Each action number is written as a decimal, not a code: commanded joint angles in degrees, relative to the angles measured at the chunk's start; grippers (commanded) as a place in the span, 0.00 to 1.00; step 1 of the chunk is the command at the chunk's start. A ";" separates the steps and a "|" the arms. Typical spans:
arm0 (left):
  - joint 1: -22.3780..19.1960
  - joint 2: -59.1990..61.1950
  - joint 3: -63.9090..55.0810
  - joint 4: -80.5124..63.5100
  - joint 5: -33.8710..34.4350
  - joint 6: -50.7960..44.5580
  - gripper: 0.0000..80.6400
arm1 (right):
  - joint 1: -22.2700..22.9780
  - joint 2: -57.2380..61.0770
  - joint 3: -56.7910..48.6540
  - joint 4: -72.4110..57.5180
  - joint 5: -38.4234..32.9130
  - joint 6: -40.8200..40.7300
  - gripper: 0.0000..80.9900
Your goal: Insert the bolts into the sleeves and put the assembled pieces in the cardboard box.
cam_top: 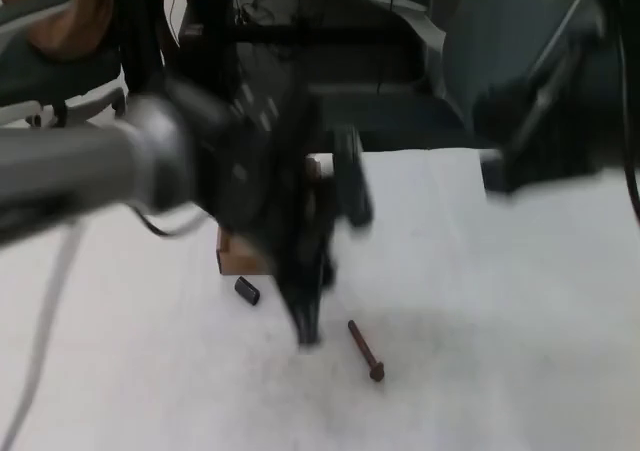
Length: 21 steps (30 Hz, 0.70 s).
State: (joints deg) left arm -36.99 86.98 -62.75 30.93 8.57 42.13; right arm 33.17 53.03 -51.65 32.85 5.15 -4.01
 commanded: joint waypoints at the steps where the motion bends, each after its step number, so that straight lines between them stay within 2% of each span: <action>1: -0.13 -9.51 3.19 -6.63 1.72 -7.49 0.02 | -0.11 -5.74 8.58 -7.18 -2.68 0.11 0.01; 5: -0.36 -21.43 12.04 -15.39 2.83 -15.81 0.02 | 0.45 -12.35 19.35 -17.40 -11.56 0.12 0.01; 8: -0.36 -29.22 20.39 -24.12 4.82 -22.59 0.02 | 2.16 -14.13 24.98 -26.06 -13.60 -0.12 0.01; 13: -0.36 -40.93 35.67 -47.57 4.82 -42.13 0.02 | 7.90 -11.70 33.68 -40.82 -15.42 -0.26 0.01; 16: -0.36 -44.55 42.91 -56.86 2.04 -47.08 0.02 | 11.91 -7.62 36.80 -48.99 -15.10 -0.74 0.01; 19: -0.36 -45.77 46.95 -59.71 -2.51 -47.30 0.02 | 15.38 -1.48 37.42 -55.64 -13.96 -2.14 0.01; 21: -0.36 -45.48 48.53 -61.69 -1.51 -47.30 0.02 | 17.42 3.77 37.42 -60.84 -13.08 -3.64 0.01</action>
State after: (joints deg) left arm -37.13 41.73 -16.14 -26.58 7.62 -4.27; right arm 48.26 51.77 -14.21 -20.16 -8.89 -5.71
